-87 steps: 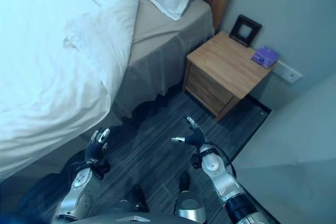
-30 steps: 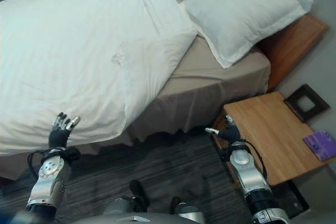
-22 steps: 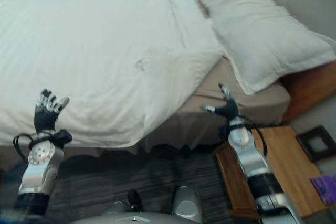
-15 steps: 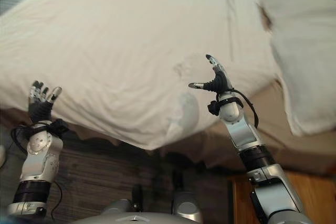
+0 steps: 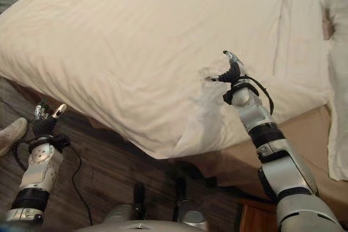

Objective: Making the bed.

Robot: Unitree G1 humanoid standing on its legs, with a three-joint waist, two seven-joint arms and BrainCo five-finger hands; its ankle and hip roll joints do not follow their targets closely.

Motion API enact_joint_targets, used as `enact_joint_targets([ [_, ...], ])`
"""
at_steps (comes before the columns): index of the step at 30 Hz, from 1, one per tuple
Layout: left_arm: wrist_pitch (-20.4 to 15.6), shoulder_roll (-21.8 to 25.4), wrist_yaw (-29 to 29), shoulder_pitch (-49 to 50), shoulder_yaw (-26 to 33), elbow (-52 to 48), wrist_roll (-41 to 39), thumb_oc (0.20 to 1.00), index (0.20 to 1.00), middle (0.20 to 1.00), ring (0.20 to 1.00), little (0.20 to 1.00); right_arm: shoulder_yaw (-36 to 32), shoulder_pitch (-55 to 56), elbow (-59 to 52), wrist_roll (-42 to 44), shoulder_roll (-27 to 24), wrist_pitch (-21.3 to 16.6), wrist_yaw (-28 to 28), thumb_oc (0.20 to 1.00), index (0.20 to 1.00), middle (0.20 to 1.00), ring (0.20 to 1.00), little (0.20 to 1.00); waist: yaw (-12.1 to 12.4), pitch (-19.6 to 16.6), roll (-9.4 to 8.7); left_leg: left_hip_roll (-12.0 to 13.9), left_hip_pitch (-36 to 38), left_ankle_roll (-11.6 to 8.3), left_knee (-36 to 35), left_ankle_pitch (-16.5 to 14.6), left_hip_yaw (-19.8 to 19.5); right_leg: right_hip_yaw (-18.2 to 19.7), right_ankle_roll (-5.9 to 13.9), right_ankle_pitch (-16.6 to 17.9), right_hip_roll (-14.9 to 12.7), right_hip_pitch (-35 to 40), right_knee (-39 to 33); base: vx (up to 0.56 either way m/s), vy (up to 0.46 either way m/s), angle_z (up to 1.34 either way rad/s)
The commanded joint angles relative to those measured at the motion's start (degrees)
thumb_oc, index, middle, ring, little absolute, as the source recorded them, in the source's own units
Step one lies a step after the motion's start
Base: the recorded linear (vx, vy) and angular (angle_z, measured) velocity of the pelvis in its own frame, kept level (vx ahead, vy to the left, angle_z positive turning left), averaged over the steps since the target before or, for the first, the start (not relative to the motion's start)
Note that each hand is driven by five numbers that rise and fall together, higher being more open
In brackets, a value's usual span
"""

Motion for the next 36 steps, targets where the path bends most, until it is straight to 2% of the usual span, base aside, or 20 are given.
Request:
enact_joint_targets([
  [1, -3.52, 3.75, -0.01, -5.71, -1.84, 1.56, -0.87, 1.0, 1.0, 1.0, 1.0, 1.0, 2.18, -8.64, 2.94, -3.78, -2.74, -0.6, -2.99, 1.0, 1.0, 1.0, 1.0, 1.0, -0.28, -1.41, 1.86, 5.67, 2.26, -6.99, 0.26, -0.22, 4.57, -0.15, 2.33, -4.51, -3.16, -0.4, 1.23, -0.01, -0.068, 0.02],
  [3, -4.12, 4.81, 0.34, -8.28, -2.75, 3.35, -0.55, 1.0, 1.0, 1.0, 1.0, 1.0, 4.66, -12.78, 7.58, -7.34, -4.51, -0.15, -4.53, 1.0, 1.0, 1.0, 1.0, 1.0, -0.31, -0.51, 3.78, 5.52, -0.34, -7.61, 0.26, 0.8, 4.15, -0.32, 2.25, -4.29, -3.4, -2.75, 1.23, -0.04, -0.08, 0.07],
  [4, -4.53, 5.59, 0.75, -9.58, -3.4, 3.59, 0.13, 1.0, 1.0, 1.0, 1.0, 1.0, 7.85, -15.74, 8.69, -11.87, -7.23, 0.32, -5.47, 1.0, 1.0, 1.0, 1.0, 1.0, -0.28, 0.01, 4.78, 5.39, -2.08, -8.1, 0.26, 1.55, 3.98, -0.58, 2.29, -4.17, -3.66, -4.18, 1.23, -0.04, -0.049, 0.15],
  [5, -4.57, 5.45, 0.75, -9.71, -3.34, 3.67, 0.15, 1.0, 1.0, 1.0, 1.0, 1.0, 8.08, -16.04, 8.87, -11.88, -7.25, 0.27, -5.5, 1.0, 1.0, 1.0, 1.0, 1.0, -0.36, -0.08, 4.94, 5.4, -2.32, -8.1, 0.26, 1.58, 3.93, -0.62, 2.28, -4.14, -3.65, -4.38, 1.23, -0.02, -0.07, 0.13],
  [6, -4.82, 5.94, 0.79, -9.79, -3.66, 2.03, 1.2, 1.0, 1.0, 1.0, 1.0, 1.0, 16.47, -21.1, 9.28, -23.72, -11.9, 1.2, -5.0, 1.0, 1.0, 1.0, 1.0, 1.0, 0.03, 0.28, 5.77, 5.27, -3.89, -8.65, 0.26, 2.0, 3.85, -0.96, 2.46, -4.32, -3.92, -5.61, 1.23, -0.02, -0.061, 0.15],
  [7, -4.95, 6.06, 0.56, -9.52, -3.69, 0.7, 1.92, 1.0, 1.0, 1.0, 1.0, 1.0, 18.4, -23.4, 9.16, -26.54, -13.67, 0.94, -4.85, 1.0, 1.0, 1.0, 1.0, 1.0, 0.04, 0.41, 6.01, 5.17, -4.76, -8.76, 0.26, 2.47, 3.73, -0.88, 2.44, -4.06, -3.95, -6.44, 1.23, -0.02, -0.081, 0.15],
  [8, -3.68, 4.36, 2.46, -14.39, -7.07, 6.0, 3.98, 1.0, 1.0, 1.0, 1.0, 1.0, 20.37, -25.09, 11.41, -28.67, -11.78, 1.37, -5.7, 1.0, 1.0, 1.0, 1.0, 1.0, -0.92, 0.33, 6.35, 5.28, -5.54, -8.97, 0.26, 2.75, 4.06, -0.72, 2.54, -3.88, -3.93, -7.31, 1.23, -0.02, -0.041, 0.09],
  [9, -3.95, 4.24, 2.56, -15.2, -7.39, 6.71, 3.97, 1.0, 1.0, 1.0, 1.0, 1.0, 20.54, -25.47, 11.78, -28.66, -11.87, 1.29, -5.86, 1.0, 1.0, 1.0, 1.0, 1.0, -0.75, 0.43, 6.48, 5.29, -5.67, -8.98, 0.26, 2.76, 4.07, -0.7, 2.54, -3.87, -3.92, -7.45, 1.23, 0.0, -0.033, 0.05],
  [10, -3.6, 3.72, 1.79, -18.41, -9.78, 10.78, 4.8, 1.0, 1.0, 1.0, 1.0, 1.0, 22.6, -27.42, 17.51, -30.65, -10.28, 2.95, -5.1, 1.0, 1.0, 1.0, 1.0, 1.0, -0.56, 0.74, 6.85, 5.24, -6.12, -9.12, 0.26, 2.94, 4.0, -0.59, 2.57, -3.82, -3.91, -7.9, 1.23, -0.01, -0.055, -0.02],
  [11, -3.75, 3.09, 1.78, -26.76, -14.19, 13.94, 3.2, 1.0, 1.0, 1.0, 1.0, 1.0, 27.81, -32.13, 22.42, -33.04, -6.96, 3.77, -4.15, 1.0, 1.0, 1.0, 1.0, 1.0, -0.76, 1.02, 7.62, 5.12, -7.2, -9.34, 0.26, 3.38, 3.7, -0.21, 2.63, -3.72, -3.74, -8.93, 1.23, -0.02, -0.077, -0.01],
  [12, -3.51, 2.32, 2.15, -29.77, -16.41, 15.03, 3.77, 1.0, 1.0, 1.0, 1.0, 1.0, 28.97, -32.48, 24.55, -33.86, -5.09, 4.22, -3.5, 1.0, 1.0, 1.0, 1.0, 1.0, -1.01, 1.02, 7.94, 5.09, -7.6, -9.49, 0.26, 3.59, 3.81, -0.04, 2.68, -3.62, -3.77, -9.22, 1.23, -0.01, -0.065, 0.0],
  [15, -3.08, 0.88, 2.3, -34.02, -18.78, 17.58, 4.57, 1.0, 1.0, 1.0, 1.0, 1.0, 29.86, -32.1, 28.54, -34.32, -2.39, 4.7, -3.86, 1.0, 1.0, 1.0, 1.0, 1.0, -1.18, 1.24, 8.79, 4.79, -8.38, -9.44, 0.26, 3.81, 3.87, 0.46, 2.74, -3.45, -3.96, -10.07, 1.23, -0.01, -0.018, 0.02],
  [16, -2.9, -0.37, 2.26, -36.06, -20.07, 19.14, 4.76, 1.0, 1.0, 1.0, 1.0, 1.0, 29.69, -30.8, 30.7, -34.04, -0.79, 4.98, -3.92, 0.831, 0.831, 0.831, 0.831, 0.831, -1.37, 1.37, 9.33, 4.62, -8.74, -9.43, 0.26, 3.96, 3.88, 0.7, 2.84, -3.27, -4.21, -10.56, 1.23, -0.02, -0.012, -0.04],
  [17, -2.83, -0.94, 2.07, -37.36, -20.91, 20.29, 4.67, 1.0, 1.0, 1.0, 1.0, 1.0, 29.38, -30.33, 32.14, -33.44, 0.1, 5.04, -3.48, 0.354, 0.354, 0.354, 0.354, 0.354, -1.34, 1.26, 9.7, 4.52, -9.02, -9.38, 0.26, 3.97, 3.97, 0.8, 2.89, -3.27, -4.41, -10.89, 1.23, -0.01, -0.004, -0.07],
  [18, -2.84, -1.6, 2.06, -38.39, -21.6, 21.32, 4.52, 1.0, 1.0, 1.0, 1.0, 1.0, 29.38, -29.87, 33.38, -33.13, 0.83, 5.32, -3.39, 0.2, 0.2, 0.2, 0.2, 0.2, -1.52, 1.17, 9.94, 4.49, -8.95, -9.36, 0.26, 3.91, 4.16, 0.88, 2.96, -3.3, -4.54, -10.94, 1.23, -0.01, 0.001, -0.06],
  [22, -2.39, -3.91, 2.11, -40.56, -23.66, 24.06, 5.39, 1.0, 1.0, 1.0, 1.0, 1.0, 27.04, -26.01, 34.79, -30.87, 2.82, 5.54, -3.8, 0.2, 0.2, 0.2, 0.2, 0.2, -2.52, 1.7, 10.43, 4.26, -7.22, -9.0, 0.26, 3.57, 4.28, 1.59, 3.06, -3.41, -4.48, -9.65, 1.23, 0.0, 0.01, -0.01],
  [28, -1.59, -5.4, 2.72, -37.77, -23.15, 23.13, 5.93, 1.0, 1.0, 1.0, 1.0, 1.0, 22.42, -18.93, 29.44, -28.3, 3.72, 5.86, -5.64, 0.2, 0.2, 0.2, 0.2, 0.2, -5.04, 0.77, 8.96, 4.05, -2.49, -7.37, 0.26, 0.96, 6.29, 3.05, 3.03, -3.14, -4.57, -6.56, 1.23, 0.0, 0.069, -0.04],
  [32, -1.35, -4.28, 2.11, -30.46, -19.49, 16.71, 6.47, 1.0, 1.0, 1.0, 1.0, 1.0, 15.76, -11.65, 16.57, -25.54, -0.07, 4.92, -6.8, 0.2, 0.2, 0.2, 0.2, 0.2, -6.92, -0.49, 7.13, 4.22, 1.2, -6.32, 0.26, -0.95, 8.35, 4.37, 3.18, -2.72, -4.32, -4.81, 1.23, -0.01, 0.098, -0.24],
  [33, -1.28, -4.08, 1.45, -23.75, -15.71, 11.91, 6.28, 1.0, 1.0, 1.0, 1.0, 1.0, 9.64, -4.8, 7.64, -24.7, -2.38, 4.58, -7.94, 0.2, 0.2, 0.2, 0.2, 0.2, -7.64, -1.16, 6.3, 4.3, 2.93, -5.89, 0.26, -1.76, 9.28, 5.19, 3.24, -2.61, -4.15, -3.94, 1.23, -0.01, 0.117, -0.14],
  [36, -0.76, -4.1, 0.07, -17.06, -13.11, 8.23, 6.56, 1.0, 1.0, 1.0, 1.0, 1.0, 4.75, 2.93, 0.5, -25.34, -2.63, 4.07, -7.53, 0.2, 0.2, 0.2, 0.2, 0.2, -7.86, -2.11, 5.4, 4.29, 4.92, -5.38, 0.26, -2.47, 9.97, 5.86, 3.24, -2.5, -3.79, -2.78, 1.23, -0.01, 0.056, -0.51],
])
